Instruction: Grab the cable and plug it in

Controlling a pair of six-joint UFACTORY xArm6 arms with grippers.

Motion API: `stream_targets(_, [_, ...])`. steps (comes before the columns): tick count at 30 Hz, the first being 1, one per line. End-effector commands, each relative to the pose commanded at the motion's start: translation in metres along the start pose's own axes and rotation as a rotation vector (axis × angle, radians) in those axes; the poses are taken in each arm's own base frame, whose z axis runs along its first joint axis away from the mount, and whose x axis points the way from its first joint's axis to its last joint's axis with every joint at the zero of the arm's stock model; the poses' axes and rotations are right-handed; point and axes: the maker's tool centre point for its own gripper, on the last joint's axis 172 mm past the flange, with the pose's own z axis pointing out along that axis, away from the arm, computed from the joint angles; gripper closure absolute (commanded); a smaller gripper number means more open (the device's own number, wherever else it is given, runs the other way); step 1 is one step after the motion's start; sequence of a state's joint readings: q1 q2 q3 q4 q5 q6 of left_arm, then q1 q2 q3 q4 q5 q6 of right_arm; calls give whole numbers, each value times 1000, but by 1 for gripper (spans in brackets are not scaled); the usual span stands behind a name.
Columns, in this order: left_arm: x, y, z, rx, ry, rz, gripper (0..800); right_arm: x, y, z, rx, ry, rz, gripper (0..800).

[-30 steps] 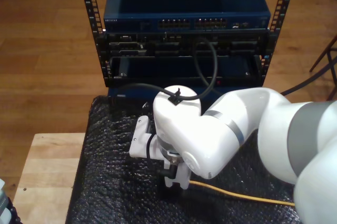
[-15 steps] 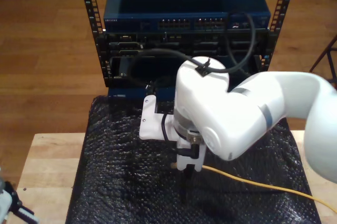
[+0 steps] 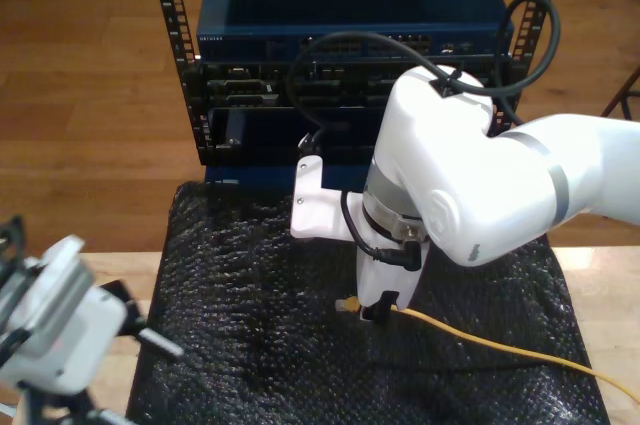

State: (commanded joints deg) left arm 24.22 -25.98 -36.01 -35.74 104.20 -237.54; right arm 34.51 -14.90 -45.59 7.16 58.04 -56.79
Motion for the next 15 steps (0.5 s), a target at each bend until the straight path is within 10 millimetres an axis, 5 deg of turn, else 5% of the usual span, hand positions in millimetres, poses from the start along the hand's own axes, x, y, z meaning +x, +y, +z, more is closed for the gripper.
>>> stream_targets(9, [72, -33, 11, -17, 74, 55, 0, 4, 0, -25, -43, 35, -9, 792])
stream_targets(15, [81, -55, 5, 3, 94, 62, 0, 12, 2, -40, -52, 80, 7, 792])
